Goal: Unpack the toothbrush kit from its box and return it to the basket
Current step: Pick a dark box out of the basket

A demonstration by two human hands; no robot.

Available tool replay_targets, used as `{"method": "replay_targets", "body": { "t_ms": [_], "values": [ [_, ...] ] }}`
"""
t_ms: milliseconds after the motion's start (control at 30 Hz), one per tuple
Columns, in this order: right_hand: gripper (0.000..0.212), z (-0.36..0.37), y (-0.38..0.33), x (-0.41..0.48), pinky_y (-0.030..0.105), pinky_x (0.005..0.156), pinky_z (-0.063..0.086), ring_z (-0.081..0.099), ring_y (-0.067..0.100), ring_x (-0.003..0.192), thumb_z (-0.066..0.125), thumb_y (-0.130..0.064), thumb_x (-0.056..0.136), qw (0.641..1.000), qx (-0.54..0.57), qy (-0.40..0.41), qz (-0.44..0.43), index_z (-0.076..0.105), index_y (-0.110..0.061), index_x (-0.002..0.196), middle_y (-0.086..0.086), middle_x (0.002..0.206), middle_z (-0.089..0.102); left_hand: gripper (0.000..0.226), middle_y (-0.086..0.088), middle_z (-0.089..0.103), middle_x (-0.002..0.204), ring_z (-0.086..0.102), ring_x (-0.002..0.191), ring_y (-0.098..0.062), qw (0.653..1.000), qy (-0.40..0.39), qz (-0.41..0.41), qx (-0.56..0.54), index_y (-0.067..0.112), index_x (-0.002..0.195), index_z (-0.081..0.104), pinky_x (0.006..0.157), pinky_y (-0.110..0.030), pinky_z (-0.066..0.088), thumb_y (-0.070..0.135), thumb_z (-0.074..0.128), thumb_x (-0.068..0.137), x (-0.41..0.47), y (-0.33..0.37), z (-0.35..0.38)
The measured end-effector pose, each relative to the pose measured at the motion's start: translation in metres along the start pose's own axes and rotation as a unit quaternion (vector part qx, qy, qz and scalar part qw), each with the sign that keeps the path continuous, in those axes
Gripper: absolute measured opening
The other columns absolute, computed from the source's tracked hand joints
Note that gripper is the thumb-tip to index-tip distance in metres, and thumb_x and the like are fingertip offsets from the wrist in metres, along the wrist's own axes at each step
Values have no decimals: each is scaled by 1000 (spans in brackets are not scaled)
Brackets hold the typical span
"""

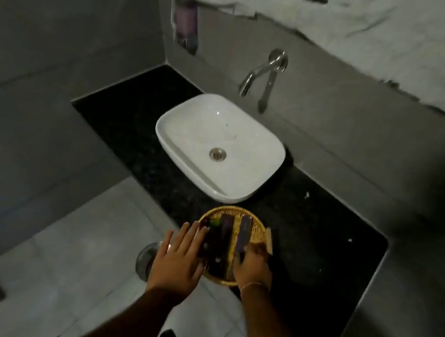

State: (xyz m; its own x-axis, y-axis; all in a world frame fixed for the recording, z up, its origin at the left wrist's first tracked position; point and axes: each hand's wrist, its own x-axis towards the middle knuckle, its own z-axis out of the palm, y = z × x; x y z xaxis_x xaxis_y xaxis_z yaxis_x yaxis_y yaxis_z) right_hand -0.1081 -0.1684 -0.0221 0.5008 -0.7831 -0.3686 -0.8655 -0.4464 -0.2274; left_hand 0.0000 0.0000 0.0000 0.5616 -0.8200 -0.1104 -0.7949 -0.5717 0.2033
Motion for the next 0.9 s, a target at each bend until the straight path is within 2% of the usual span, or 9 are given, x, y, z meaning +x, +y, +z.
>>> {"method": "replay_targets", "body": {
  "t_ms": [100, 233, 400, 467, 567, 667, 733, 833, 900],
  "values": [
    [59, 22, -3, 5, 34, 71, 59, 69, 28, 106, 59, -56, 95, 997, 2, -5, 76, 52, -14, 136, 11, 130, 60, 83, -4, 26, 180, 32, 167, -30, 1000, -1, -1, 17, 27, 173, 13, 134, -49, 5, 52, 46, 101, -12, -17, 22],
    [48, 26, -12, 10, 33, 65, 45, 69, 26, 100, 62, -57, 92, 993, -10, -13, 114, 61, -17, 120, 7, 117, 63, 85, -7, 32, 179, 35, 165, -32, 1000, 1, 4, 18, 26, 173, 12, 136, -56, 19, 53, 47, 100, -14, -29, 27],
    [34, 9, -21, 5, 32, 70, 55, 71, 25, 92, 62, -54, 93, 986, 58, -10, 153, 70, -22, 102, 1, 93, 64, 79, 3, 5, 184, 6, 172, -21, 999, 8, -25, -36, 28, 175, 5, 137, -46, -4, 53, 35, 107, 13, -18, -5],
    [30, 1, -20, -3, 35, 73, 60, 71, 25, 92, 62, -51, 94, 985, 79, -4, 150, 67, -24, 107, 2, 101, 66, 76, 5, 7, 184, 6, 172, -18, 995, 31, -42, -86, 27, 175, 5, 138, -42, -2, 52, 33, 109, 29, -4, -22],
    [29, -14, -7, -18, 40, 79, 63, 71, 24, 99, 61, -46, 96, 991, 108, 15, 79, 62, -32, 121, 3, 120, 67, 77, -5, 33, 179, 25, 169, -26, 980, 66, -95, -162, 22, 175, 14, 137, -45, 19, 54, 36, 109, 56, 20, -53],
    [44, -28, 17, -31, 42, 90, 60, 68, 26, 118, 60, -45, 96, 993, 109, 39, -35, 53, -40, 139, -2, 153, 52, 80, -13, 62, 156, 56, 148, -36, 975, -5, -123, -183, 27, 172, 23, 119, -48, 44, 70, 35, 105, 81, 40, -77],
    [48, -39, 33, -35, 38, 90, 59, 68, 24, 120, 56, -49, 97, 992, 89, 55, -76, 48, -42, 144, -7, 164, 41, 70, -10, 74, 139, 69, 131, -36, 983, -60, -105, -137, 32, 157, 44, 102, -46, 54, 76, 31, 104, 90, 48, -87],
    [51, -53, 53, -33, 31, 91, 57, 65, 15, 122, 49, -57, 98, 990, 72, 81, -90, 45, -43, 146, -14, 159, 44, 50, -8, 80, 115, 76, 109, -36, 994, -31, -53, -85, 29, 120, 63, 76, -40, 49, 66, 31, 109, 98, 56, -94],
    [49, -60, 62, -29, 29, 93, 56, 63, 12, 123, 47, -58, 98, 990, 79, 79, -87, 45, -43, 145, -17, 152, 48, 46, -9, 80, 107, 76, 103, -36, 991, -10, -30, -129, 26, 105, 67, 74, -37, 43, 57, 34, 113, 101, 59, -94]
  ]
}}
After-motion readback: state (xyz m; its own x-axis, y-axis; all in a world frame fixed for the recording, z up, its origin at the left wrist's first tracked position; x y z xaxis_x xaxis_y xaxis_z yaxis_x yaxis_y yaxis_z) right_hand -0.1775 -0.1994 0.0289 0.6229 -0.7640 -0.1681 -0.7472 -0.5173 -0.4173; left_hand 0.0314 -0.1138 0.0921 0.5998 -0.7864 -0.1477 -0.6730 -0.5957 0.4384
